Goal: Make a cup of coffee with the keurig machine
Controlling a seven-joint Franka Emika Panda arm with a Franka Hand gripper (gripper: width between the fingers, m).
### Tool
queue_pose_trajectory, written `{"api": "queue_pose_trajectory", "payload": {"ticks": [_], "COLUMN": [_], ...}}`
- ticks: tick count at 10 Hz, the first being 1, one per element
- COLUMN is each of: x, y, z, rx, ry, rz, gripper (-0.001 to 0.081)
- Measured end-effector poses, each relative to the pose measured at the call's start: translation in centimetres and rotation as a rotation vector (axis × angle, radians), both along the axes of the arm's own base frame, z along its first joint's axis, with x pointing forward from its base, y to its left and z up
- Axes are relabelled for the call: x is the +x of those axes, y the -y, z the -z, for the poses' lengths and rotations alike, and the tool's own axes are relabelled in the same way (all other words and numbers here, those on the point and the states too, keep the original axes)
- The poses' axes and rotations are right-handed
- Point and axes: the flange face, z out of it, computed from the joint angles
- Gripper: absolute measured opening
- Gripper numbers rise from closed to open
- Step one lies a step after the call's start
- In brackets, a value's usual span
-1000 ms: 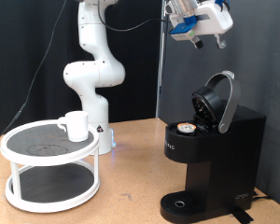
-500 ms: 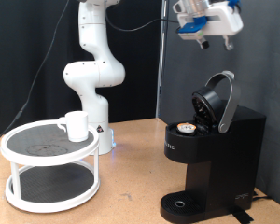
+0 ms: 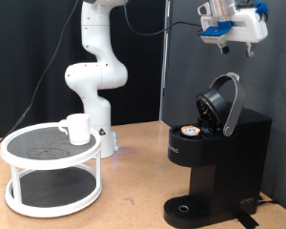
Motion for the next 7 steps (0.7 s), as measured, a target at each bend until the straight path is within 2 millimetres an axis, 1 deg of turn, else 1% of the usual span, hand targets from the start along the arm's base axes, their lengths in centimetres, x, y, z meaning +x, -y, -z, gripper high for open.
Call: {"api": "queue_pose_trajectory", "payload": {"ticks": [3, 7], "x": [0.6, 1.0], "y": [-1.2, -1.5], "z": [1.3, 1.8], "rx": [-0.020, -0.017], "ry": [-0.009, -0.013], "rz": [0.007, 0.004], "gripper": [0.0734, 0.0720]}}
